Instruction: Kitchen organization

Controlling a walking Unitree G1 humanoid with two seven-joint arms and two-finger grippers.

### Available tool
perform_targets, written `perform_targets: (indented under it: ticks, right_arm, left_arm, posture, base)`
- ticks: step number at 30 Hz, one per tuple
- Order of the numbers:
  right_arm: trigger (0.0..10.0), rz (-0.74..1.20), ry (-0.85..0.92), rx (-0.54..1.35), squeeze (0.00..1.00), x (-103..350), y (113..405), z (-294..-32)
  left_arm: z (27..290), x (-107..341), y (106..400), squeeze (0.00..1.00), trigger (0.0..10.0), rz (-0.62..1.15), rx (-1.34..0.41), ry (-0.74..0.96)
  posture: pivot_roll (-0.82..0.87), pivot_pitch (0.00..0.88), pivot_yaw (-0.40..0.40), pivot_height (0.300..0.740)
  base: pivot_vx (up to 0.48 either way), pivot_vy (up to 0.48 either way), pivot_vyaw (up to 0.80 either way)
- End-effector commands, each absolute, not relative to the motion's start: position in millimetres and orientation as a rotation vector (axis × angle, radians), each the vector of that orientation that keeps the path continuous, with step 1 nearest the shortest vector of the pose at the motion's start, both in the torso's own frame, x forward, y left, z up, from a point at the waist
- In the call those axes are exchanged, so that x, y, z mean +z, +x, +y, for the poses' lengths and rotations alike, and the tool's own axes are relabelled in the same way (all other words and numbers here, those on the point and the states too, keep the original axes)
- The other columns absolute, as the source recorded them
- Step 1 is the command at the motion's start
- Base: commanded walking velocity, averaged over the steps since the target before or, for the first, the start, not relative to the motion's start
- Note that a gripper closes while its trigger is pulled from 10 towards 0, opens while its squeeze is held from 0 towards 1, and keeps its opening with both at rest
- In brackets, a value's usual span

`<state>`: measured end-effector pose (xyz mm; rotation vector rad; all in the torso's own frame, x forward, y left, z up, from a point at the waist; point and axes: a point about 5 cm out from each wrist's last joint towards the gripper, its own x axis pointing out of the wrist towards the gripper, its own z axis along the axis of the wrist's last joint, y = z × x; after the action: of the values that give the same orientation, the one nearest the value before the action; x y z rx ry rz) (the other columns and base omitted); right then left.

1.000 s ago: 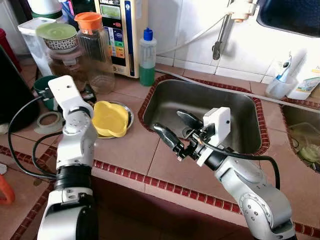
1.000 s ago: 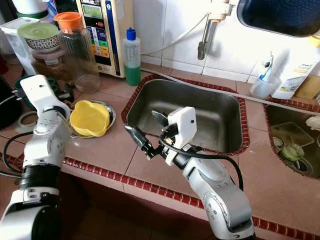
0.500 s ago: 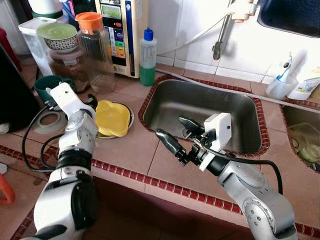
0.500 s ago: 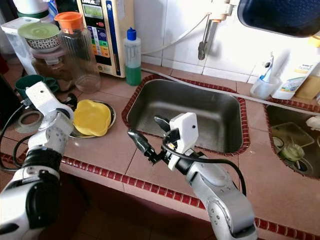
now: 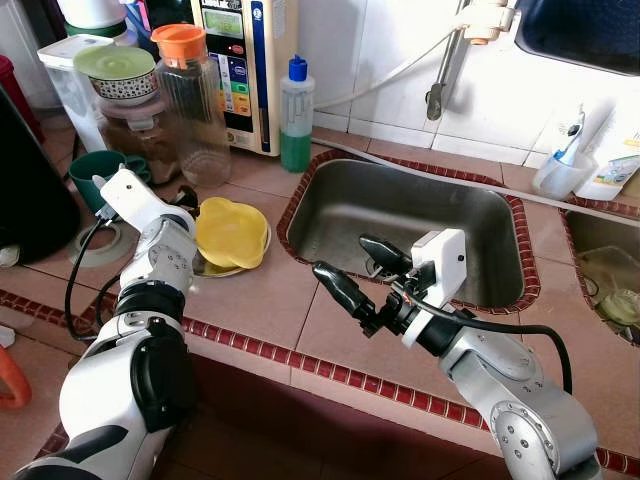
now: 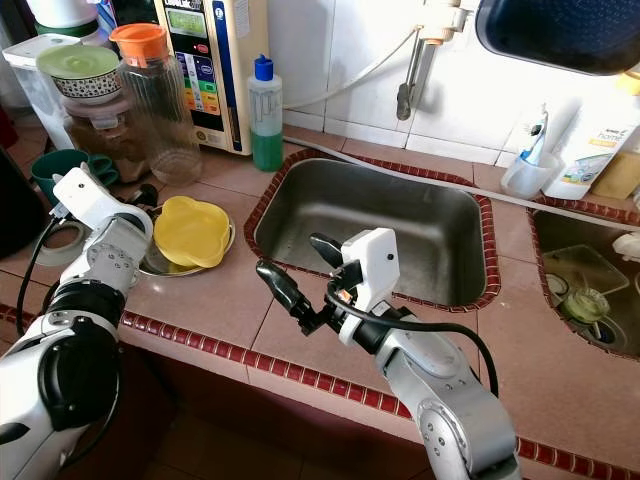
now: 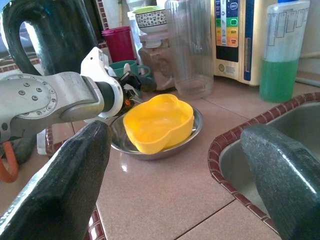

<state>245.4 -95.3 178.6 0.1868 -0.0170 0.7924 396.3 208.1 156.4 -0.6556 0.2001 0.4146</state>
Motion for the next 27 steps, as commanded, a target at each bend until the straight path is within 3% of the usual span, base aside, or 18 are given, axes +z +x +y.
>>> perform_targets:
  ticks: [1,2,3,4,5,6,27]
  right_arm:
    - [10.0,-0.035,0.177,0.784,0.69,183.8,244.4,-98.0]
    - [10.0,-0.035,0.177,0.784,0.69,183.9,244.5,-97.8]
    - [10.0,-0.035,0.177,0.784,0.69,183.9,244.6,-97.8]
    - [10.0,-0.035,0.178,0.784,0.69,183.9,244.7,-97.7]
    - [10.0,-0.035,0.178,0.784,0.69,184.0,244.8,-97.5]
    - [10.0,-0.036,0.178,0.784,0.69,184.2,244.9,-97.4]
    - [10.0,-0.039,0.184,0.780,0.69,183.8,245.8,-95.7]
  left_arm:
    - [205.5,153.3,396.7,0.00,10.0,0.228,0.411,-0.663]
    - [206.9,153.5,396.7,0.00,10.0,0.219,0.416,-0.688]
    - [207.5,153.0,396.7,0.00,1.3,0.221,0.419,-0.707]
    - [207.7,152.6,396.6,0.00,1.3,0.225,0.421,-0.714]
    - [208.1,152.2,396.6,0.00,0.4,0.228,0.425,-0.720]
    - [207.5,152.8,397.0,0.00,0.0,0.212,0.418,-0.755]
    - [213.0,154.1,397.4,0.00,0.0,0.213,0.431,-0.775]
  posture:
    - [0.04,0.000,-0.023,0.740]
    - [0.05,0.000,-0.023,0.740]
    - [0.05,0.000,-0.023,0.740]
    - [0.04,0.000,-0.022,0.740]
    - [0.05,0.000,-0.022,0.740]
    - [0.05,0.000,-0.022,0.740]
    - [0.05,0.000,-0.017,0.740]
  base:
    - [0.000,0.000,0.00]
    - [0.000,0.000,0.00]
    - [0.000,0.000,0.00]
    - [0.000,0.000,0.00]
    - [0.000,0.000,0.00]
    - [0.000,0.000,0.00]
    - [0.000,0.000,0.00]
